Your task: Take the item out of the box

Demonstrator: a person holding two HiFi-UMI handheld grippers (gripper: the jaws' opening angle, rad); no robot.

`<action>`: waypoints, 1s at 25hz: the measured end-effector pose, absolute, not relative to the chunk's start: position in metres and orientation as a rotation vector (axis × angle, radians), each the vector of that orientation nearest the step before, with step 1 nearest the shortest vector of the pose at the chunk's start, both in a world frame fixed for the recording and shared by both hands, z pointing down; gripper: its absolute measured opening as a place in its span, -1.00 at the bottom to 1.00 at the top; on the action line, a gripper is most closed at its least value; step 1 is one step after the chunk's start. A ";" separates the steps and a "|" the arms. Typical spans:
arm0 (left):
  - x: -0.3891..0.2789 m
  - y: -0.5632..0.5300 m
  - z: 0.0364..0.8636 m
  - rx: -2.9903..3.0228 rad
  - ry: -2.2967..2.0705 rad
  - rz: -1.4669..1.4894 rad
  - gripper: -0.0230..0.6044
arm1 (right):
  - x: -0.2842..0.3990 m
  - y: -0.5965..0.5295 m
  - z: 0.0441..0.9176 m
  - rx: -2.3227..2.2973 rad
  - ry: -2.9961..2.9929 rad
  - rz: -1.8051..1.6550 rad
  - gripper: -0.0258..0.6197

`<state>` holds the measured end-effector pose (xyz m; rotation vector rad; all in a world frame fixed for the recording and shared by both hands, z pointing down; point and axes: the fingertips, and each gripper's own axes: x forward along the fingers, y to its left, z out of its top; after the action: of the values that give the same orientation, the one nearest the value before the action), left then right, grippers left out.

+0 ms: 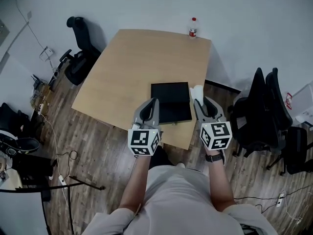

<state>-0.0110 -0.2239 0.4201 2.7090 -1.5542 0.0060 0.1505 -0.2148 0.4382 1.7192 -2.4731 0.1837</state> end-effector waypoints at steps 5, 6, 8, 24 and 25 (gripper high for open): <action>-0.007 -0.211 0.414 2.729 -1.558 0.010 -0.90 | 0.156 -0.198 0.419 1.773 -2.497 0.110 -0.51; -0.005 -0.209 0.414 2.737 -1.555 0.012 -0.90 | 0.158 -0.195 0.417 1.785 -2.494 0.092 -0.51; -0.002 -0.204 0.413 2.751 -1.547 0.019 -0.90 | 0.159 -0.190 0.412 1.806 -2.490 0.055 -0.51; -0.008 -0.192 0.410 2.755 -1.601 -0.016 -0.90 | 0.153 -0.172 0.404 1.863 -2.493 -0.007 -0.51; -0.009 -0.193 0.411 2.751 -1.601 -0.015 -0.90 | 0.153 -0.173 0.405 1.862 -2.492 -0.003 -0.51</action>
<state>-0.0088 -0.1926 0.4113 2.7513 -1.6013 -0.0154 0.1530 -0.1732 0.4052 1.8618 -2.4916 -0.0027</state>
